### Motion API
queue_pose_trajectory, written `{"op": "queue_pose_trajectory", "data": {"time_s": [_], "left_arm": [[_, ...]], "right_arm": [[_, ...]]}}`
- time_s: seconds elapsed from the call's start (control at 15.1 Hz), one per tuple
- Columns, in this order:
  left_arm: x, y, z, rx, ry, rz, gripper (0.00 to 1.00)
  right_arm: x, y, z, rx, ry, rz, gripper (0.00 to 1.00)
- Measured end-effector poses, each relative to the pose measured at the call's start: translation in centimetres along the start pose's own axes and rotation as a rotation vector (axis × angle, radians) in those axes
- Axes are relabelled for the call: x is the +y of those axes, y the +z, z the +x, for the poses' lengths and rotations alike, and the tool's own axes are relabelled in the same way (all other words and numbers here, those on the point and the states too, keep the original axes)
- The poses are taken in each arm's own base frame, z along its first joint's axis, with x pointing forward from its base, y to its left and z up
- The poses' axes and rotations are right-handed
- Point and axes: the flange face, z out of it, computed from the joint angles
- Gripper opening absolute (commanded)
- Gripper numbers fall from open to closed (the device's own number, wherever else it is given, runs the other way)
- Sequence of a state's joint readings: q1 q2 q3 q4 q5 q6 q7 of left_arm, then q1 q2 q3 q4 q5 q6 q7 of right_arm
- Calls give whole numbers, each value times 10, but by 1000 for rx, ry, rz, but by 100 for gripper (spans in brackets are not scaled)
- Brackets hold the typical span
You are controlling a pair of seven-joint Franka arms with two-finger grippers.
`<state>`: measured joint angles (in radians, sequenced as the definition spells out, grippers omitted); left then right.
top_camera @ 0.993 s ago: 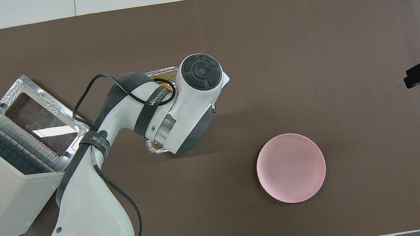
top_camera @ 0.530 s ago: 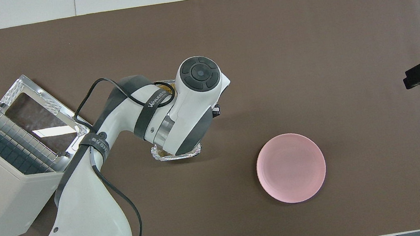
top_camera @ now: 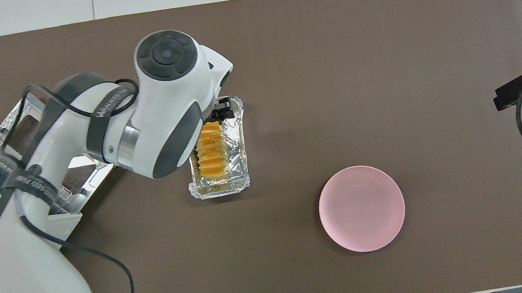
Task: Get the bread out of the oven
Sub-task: 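Set the tray on the table while the right gripper reaches toward it, then grasp the foil tray rim with the right gripper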
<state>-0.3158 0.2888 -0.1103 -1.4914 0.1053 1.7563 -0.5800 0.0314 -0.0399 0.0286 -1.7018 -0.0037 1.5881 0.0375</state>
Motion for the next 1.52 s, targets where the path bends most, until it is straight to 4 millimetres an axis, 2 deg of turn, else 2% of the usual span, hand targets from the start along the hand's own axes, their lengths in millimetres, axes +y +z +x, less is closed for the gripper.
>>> {"op": "queue_pose_trajectory", "data": {"time_s": [0.26, 0.4, 0.66, 0.86, 0.93, 1.06, 1.13, 1.26, 1.39, 1.52], "left_arm": [[-112, -46, 25, 14, -106, -20, 100], [-157, -59, 30, 9, -138, -41, 100], [-192, -50, 24, -91, -75, -10, 100], [-236, -39, 23, -153, 8, -5, 100], [-245, -36, 21, -168, 17, -6, 100], [-245, -28, 10, -199, 38, -2, 100], [-240, -25, 2, -220, 49, 3, 100], [-228, -22, -15, -256, 75, 14, 100], [-223, -24, -32, -267, 88, 22, 100], [-226, -26, -40, -248, 86, 22, 100]], "right_arm": [[-90, 29, 18, 34, 64, 3, 100], [-143, 52, 28, 40, 80, 6, 100], [-226, 98, 47, 39, 111, 11, 100], [-278, 130, 63, 19, 172, 3, 100], [-300, 146, 66, 13, 197, -1, 100], [-335, 179, 72, 13, 228, -1, 100], [-344, 192, 76, 17, 235, 3, 100], [-349, 209, 83, 19, 238, 8, 100], [-362, 225, 78, 2, 229, 2, 100], [-372, 233, 74, 3, 223, 3, 100]]}}
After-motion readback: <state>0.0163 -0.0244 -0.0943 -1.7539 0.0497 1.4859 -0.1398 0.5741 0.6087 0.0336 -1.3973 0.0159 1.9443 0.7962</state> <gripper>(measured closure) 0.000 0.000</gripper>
